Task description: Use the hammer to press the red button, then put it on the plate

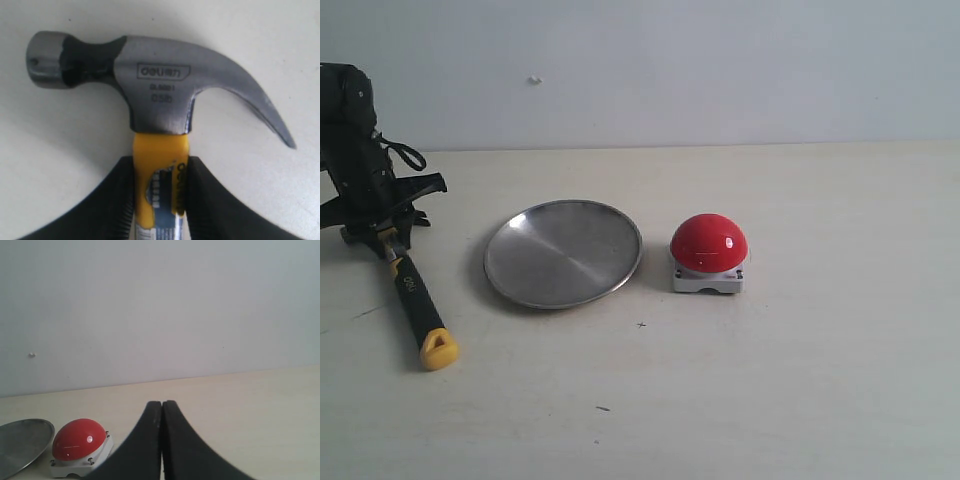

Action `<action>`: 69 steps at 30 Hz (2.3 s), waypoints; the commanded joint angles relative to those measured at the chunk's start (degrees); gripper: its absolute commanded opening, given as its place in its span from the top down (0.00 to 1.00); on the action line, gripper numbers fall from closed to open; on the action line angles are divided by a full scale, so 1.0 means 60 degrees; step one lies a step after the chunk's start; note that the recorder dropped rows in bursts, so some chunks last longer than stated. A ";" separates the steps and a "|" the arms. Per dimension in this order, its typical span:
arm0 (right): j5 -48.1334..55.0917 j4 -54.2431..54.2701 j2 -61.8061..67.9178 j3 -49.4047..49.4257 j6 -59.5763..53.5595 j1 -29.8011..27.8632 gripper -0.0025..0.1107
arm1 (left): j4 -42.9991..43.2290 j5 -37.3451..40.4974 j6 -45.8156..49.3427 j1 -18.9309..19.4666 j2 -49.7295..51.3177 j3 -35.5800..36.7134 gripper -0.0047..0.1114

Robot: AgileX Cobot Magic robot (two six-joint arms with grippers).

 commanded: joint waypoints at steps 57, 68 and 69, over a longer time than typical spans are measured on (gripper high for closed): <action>-0.0047 0.0000 -0.0067 0.0039 0.0028 -0.0056 0.98 | 0.0021 0.1238 0.4077 0.0106 -0.1198 0.0030 0.96; -0.0047 0.0000 -0.0067 0.0039 0.0028 -0.0056 0.98 | -0.1764 0.1238 0.5083 0.0084 -0.1597 0.0030 0.96; -0.0047 0.0000 -0.0067 0.0039 0.0028 -0.0056 0.98 | -0.2077 0.1238 0.5218 0.0084 -0.1600 0.0030 0.96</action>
